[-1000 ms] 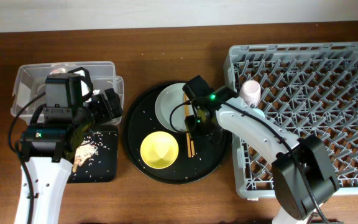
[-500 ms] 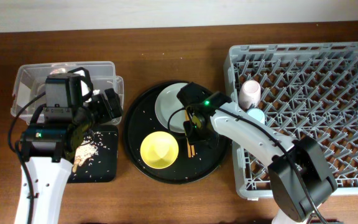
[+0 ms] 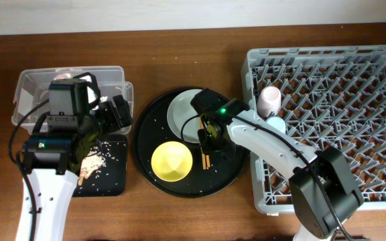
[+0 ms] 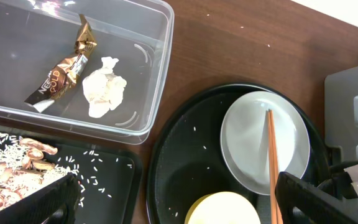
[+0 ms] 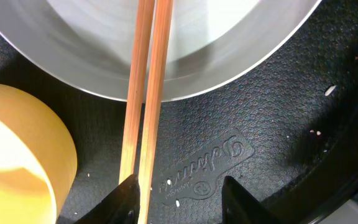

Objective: Sort waste into correct bins and load items into the dishwasher rack
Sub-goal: 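Reach the right gripper to the chopsticks on the white plate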

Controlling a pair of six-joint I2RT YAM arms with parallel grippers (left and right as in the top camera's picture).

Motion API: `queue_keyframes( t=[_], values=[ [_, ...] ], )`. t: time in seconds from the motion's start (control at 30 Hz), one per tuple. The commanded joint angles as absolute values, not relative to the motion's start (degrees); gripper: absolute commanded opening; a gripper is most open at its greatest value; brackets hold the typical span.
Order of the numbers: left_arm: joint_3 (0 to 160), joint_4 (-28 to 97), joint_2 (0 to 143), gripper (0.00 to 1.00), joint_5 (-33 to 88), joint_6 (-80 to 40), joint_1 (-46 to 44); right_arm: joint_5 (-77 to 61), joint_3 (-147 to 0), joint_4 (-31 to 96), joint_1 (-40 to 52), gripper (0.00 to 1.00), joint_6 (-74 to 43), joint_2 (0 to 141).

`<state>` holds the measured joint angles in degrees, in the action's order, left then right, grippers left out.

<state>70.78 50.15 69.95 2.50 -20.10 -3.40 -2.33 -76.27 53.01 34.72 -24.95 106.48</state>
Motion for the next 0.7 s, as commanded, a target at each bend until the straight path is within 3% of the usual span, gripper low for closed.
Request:
queue_keyframes(
  t=[0.0,0.67],
  values=[
    [70.98,50.22,69.41,1.0,1.69,-19.44,-3.2,-1.21,-75.72,52.75,34.98,0.42,-26.72,107.26],
    [70.98,50.22,69.41,1.0,1.67,-19.44,-3.2,-1.93,-75.75,51.16,35.29,0.42,-27.11,110.1]
  ],
)
